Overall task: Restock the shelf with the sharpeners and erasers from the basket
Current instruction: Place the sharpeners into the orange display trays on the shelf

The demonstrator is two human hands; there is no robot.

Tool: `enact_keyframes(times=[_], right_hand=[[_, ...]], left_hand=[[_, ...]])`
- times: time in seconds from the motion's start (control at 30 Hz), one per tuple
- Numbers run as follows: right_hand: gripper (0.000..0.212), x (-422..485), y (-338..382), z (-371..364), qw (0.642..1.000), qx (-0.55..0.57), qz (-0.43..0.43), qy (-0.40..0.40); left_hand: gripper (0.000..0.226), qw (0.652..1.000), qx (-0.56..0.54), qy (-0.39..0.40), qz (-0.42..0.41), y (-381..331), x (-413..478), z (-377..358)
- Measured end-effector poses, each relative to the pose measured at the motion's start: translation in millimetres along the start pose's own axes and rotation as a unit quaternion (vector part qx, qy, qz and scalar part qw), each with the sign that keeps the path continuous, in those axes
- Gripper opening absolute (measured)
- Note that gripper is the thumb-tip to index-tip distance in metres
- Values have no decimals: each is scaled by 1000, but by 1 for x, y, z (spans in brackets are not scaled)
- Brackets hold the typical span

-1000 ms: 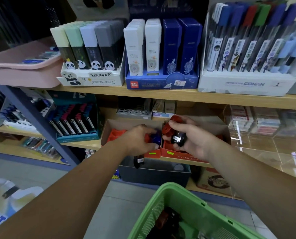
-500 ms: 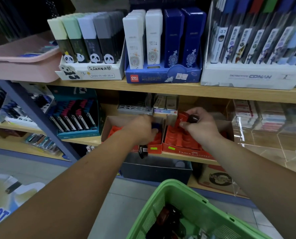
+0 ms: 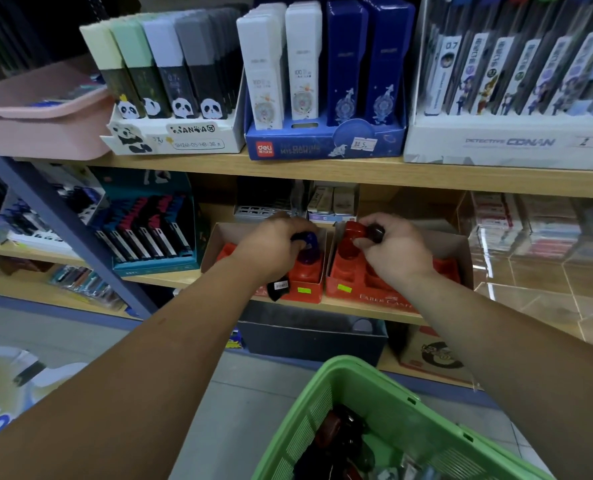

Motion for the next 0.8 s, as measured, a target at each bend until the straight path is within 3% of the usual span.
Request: enact_keyframes(times=[0.17, 0.37, 0.57, 0.67, 0.73, 0.8], right_hand=[[36, -3, 8, -3, 998, -59, 17, 26], [34, -7, 3, -11, 996, -42, 15, 72], [36, -7, 4, -14, 994, -17, 15, 104], [44, -10, 12, -8, 998, 15, 12, 65], [35, -11, 22, 0, 995, 99, 0, 27], [25, -14, 31, -2, 977, 196, -57, 68]], left_hand=[[31, 999, -1, -39, -6, -2, 1, 8], [42, 1000, 6, 4, 26, 2, 2, -9], [41, 984, -154, 35, 87, 9, -5, -15], [37, 983, -156, -36, 91, 13, -13, 3], [24, 965, -206, -103, 129, 22, -21, 16], [28, 933, -287, -124, 179, 29, -31, 17]])
Point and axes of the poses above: each hand's wrist, its own x-axis towards the middle knuckle, its own z-axis out of the back of the hand, y = z × x, the point moved 7 cm from there along x, towards the middle knuckle, and after that the axes turned 1 degree about -z, right-handed, at the moved point
